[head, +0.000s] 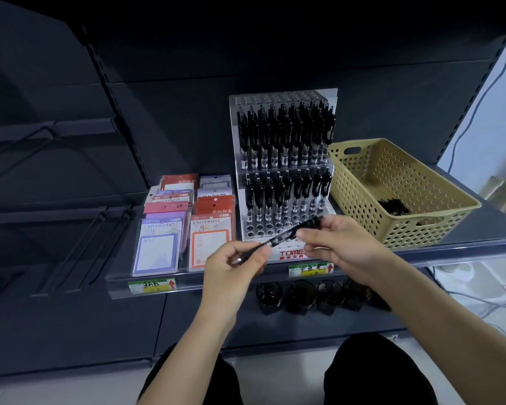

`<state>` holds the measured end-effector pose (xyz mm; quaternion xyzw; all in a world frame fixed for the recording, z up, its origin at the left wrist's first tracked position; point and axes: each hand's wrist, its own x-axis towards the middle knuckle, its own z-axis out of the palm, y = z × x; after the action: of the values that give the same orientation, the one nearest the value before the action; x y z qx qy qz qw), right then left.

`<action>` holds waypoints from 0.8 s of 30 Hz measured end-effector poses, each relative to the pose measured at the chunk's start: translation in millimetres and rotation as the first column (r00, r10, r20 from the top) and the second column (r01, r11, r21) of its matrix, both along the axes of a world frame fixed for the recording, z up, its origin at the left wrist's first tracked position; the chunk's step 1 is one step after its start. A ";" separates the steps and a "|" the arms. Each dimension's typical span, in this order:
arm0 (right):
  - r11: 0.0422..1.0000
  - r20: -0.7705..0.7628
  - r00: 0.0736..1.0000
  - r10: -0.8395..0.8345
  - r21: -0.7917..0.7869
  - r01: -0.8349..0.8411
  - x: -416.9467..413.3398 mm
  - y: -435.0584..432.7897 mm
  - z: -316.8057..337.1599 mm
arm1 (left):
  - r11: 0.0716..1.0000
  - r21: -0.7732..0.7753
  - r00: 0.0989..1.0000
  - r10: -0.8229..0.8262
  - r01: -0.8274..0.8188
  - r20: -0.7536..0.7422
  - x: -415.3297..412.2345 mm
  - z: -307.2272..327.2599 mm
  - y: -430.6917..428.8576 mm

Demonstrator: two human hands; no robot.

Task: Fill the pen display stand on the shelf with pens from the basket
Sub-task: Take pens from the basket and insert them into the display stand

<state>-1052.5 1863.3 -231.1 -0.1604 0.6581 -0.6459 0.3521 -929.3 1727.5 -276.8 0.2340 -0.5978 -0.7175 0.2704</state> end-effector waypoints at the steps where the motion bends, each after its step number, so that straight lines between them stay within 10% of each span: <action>1: 0.998 0.053 0.998 -0.016 -0.062 0.019 -0.3 -0.3 0.6 | 0.999 -0.026 1.000 -0.017 0.018 0.018 -0.8 -1.3 3.3; 7: 0.994 -0.078 0.992 -0.096 -0.053 0.092 -6.5 -2.7 6.5 | 0.957 -0.284 0.989 -0.019 0.061 0.149 -8.4 -10.9 7.5; 13: 0.923 -0.565 0.742 -0.362 -0.106 0.370 -31.9 -9.5 38.7 | 0.644 -0.760 0.962 0.147 0.082 0.228 -4.6 -17.9 -7.9; 24: 0.919 -0.800 0.568 -0.194 0.054 0.390 -45.6 -42.6 26.6 | 0.460 -0.880 0.932 0.253 0.119 0.258 -21.1 -17.5 -29.5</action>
<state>-1098.1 1820.7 -204.5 -0.2724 0.8302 -0.4819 -0.0659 -950.4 1698.0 -294.3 0.2082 -0.9102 -0.2368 0.2685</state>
